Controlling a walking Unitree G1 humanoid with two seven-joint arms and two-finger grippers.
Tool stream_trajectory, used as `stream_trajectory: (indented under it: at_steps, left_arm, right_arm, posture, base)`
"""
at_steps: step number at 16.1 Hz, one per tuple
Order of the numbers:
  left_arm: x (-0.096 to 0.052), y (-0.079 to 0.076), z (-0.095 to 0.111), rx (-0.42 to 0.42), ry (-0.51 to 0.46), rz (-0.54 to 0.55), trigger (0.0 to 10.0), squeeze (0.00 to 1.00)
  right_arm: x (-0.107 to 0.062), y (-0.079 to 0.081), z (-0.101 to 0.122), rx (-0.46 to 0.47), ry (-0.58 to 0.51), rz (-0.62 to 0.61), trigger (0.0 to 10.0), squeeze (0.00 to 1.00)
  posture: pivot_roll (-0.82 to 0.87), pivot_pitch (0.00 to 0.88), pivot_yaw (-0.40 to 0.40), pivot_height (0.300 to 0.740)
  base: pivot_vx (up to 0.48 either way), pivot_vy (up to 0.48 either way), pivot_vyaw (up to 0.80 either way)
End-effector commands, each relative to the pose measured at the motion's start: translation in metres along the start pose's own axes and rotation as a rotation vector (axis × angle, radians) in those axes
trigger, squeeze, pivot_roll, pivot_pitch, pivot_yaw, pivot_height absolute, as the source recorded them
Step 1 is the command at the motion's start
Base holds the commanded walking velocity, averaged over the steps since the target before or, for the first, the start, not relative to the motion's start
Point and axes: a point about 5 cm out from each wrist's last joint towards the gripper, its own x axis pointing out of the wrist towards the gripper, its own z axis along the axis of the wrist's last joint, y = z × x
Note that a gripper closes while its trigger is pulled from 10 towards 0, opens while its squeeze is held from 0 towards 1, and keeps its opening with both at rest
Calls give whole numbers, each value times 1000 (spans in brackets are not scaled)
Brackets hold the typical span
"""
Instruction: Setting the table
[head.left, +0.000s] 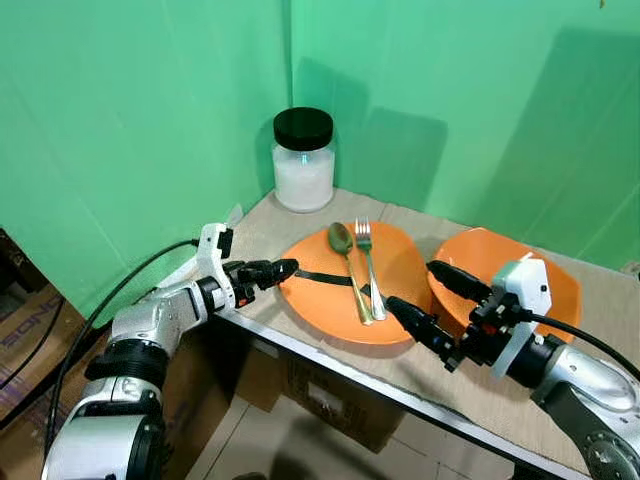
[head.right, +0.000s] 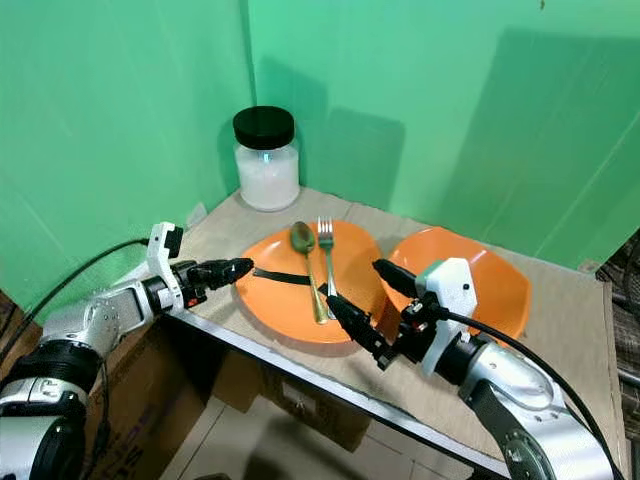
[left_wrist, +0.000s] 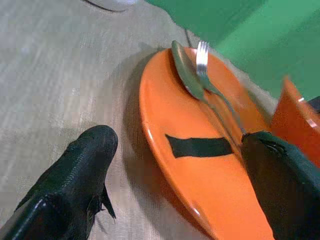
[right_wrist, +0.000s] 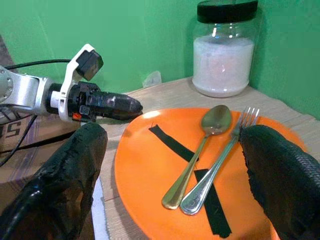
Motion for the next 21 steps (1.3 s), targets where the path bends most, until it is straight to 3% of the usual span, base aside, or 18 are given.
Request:
stream_trajectory:
  at_steps: [1,3,4,7,9,11,16,17,18,21]
  left_arm:
    - [1,-5,8,-15,-30,-49,9294,0]
    - [0,-7,8,-50,-33,-100,7255,0]
    - [1,-7,4,-70,-14,-107,4902,0]
    - [5,-3,-12,-59,83,-64,5647,0]
    - [8,-1,-12,-87,59,-47,4235,0]
    - [11,-5,-10,-83,62,-79,3725,0]
    - [22,-2,-20,-109,110,40,3922,0]
    - [23,-1,-22,-108,129,63,2745,0]
    - [23,1,-25,-102,154,91,431,0]
    - [22,4,-29,-77,206,128,0,0]
  right_arm:
    - [-2,2,6,-15,-15,17,10000,0]
    - [-3,3,5,-15,-7,27,10000,0]
    - [-3,4,5,-16,0,35,10000,0]
    - [-4,5,2,-21,22,53,10000,0]
    - [-4,5,3,-23,22,55,10000,0]
    - [-5,6,3,-25,25,58,10000,0]
    - [-6,10,0,-28,63,97,10000,0]
    - [-7,11,-2,-33,75,106,10000,0]
    - [-8,12,-3,-42,91,117,10000,0]
    - [-12,12,-5,-72,129,137,10000,0]
  posture:
    - [-56,0,12,740]
    - [-56,0,11,740]
    - [-57,0,10,740]
    - [-59,0,9,740]
    - [-67,0,12,740]
    - [-70,0,13,740]
    - [-75,0,15,740]
    - [-74,0,14,740]
    - [-76,0,15,740]
    - [-75,0,11,740]
  base:
    - [0,0,0]
    - [0,0,0]
    - [0,0,0]
    - [0,0,0]
    - [0,0,0]
    - [0,0,0]
    - [0,0,0]
    - [0,0,0]
    - [0,0,0]
    - [0,0,0]
